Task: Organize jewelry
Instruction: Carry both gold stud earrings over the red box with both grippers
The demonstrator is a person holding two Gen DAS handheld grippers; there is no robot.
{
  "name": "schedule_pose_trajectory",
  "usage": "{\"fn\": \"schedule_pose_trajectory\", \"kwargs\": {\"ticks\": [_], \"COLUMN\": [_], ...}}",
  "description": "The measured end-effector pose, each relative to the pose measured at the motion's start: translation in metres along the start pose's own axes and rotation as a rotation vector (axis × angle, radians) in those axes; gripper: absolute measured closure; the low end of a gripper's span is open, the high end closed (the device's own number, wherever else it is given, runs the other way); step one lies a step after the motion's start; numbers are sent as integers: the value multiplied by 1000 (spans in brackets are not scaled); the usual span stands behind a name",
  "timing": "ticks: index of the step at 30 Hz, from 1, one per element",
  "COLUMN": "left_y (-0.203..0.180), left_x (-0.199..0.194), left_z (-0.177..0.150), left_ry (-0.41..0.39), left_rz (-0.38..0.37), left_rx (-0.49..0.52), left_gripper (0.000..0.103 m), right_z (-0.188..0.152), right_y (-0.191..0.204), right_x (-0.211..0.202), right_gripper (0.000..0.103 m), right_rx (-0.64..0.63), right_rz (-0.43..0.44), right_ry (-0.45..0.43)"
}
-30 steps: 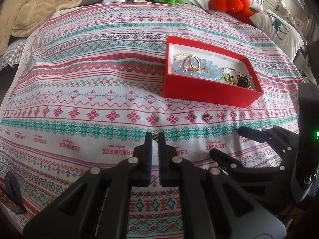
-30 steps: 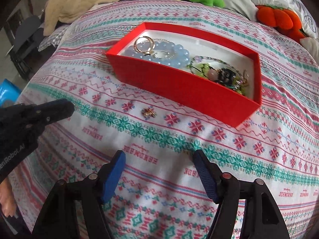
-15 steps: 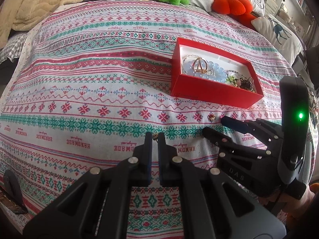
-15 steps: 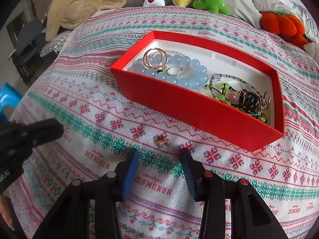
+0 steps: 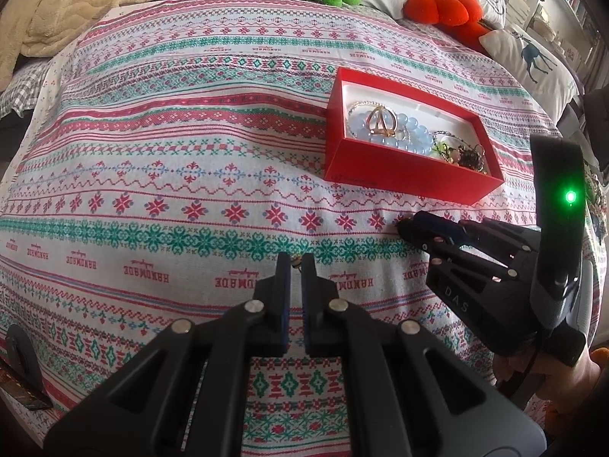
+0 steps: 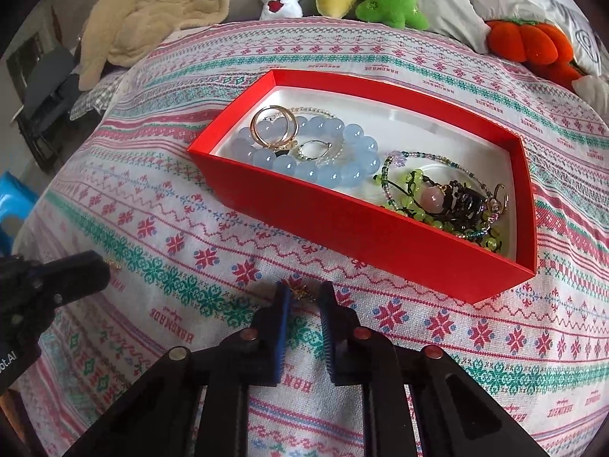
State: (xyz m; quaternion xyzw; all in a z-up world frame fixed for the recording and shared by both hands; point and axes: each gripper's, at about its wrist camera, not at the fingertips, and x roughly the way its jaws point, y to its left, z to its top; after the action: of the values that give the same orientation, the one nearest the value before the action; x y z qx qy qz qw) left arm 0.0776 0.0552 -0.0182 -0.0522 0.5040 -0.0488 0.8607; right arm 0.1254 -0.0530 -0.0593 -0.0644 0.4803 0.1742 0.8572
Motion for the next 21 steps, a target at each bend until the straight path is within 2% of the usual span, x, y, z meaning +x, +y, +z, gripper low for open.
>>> {"fn": "schedule_pose_trajectory", "kwargs": {"ticks": [8,21], "left_y": [-4,-7], "left_x": [2,2], "left_z": [1,4], "left_ry": [3,10], "left_rz": [-2,-16], "left_rx": [0,3], "left_gripper": [97,97], "right_z": [-6,-15], "right_y": [-6,-28], "right_x": [-8,-32], "right_gripper": [92,94], "right_rx": [-13,54], "right_rz": [-2,49], "right_ry": [4,38]}}
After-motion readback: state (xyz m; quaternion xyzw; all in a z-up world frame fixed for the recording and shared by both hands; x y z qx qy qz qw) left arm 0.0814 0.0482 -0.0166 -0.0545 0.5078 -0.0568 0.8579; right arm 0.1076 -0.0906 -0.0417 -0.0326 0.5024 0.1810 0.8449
